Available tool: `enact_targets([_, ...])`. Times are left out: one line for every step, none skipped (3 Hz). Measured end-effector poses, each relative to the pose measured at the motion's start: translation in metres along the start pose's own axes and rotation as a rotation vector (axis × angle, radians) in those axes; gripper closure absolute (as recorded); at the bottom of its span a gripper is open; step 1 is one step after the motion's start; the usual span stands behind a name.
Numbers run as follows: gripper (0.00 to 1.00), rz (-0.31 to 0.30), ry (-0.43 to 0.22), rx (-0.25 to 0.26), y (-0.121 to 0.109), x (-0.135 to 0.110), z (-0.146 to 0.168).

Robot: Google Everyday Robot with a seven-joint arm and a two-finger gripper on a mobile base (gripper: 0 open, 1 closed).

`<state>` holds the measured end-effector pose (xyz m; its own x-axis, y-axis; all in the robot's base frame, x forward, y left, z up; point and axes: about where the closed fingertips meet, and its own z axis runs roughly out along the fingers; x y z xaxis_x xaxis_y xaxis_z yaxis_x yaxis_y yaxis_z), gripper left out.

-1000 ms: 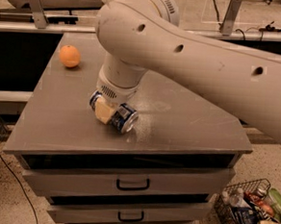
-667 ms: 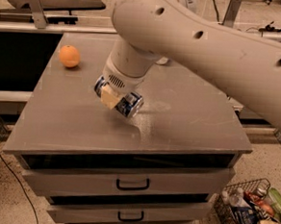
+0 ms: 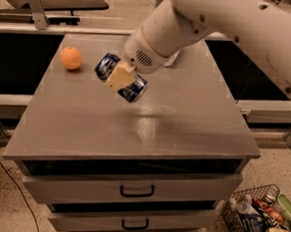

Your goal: Pick pepsi can

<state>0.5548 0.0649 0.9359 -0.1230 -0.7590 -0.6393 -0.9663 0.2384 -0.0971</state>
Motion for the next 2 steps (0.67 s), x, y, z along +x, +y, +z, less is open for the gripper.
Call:
enact_targets([1.0, -0.029, -0.198, -0.112, -0.011, 0.002, -0.028])
enact_targets([1.0, -0.089, -0.286, -0.145, -0.011, -0.007, -0.039])
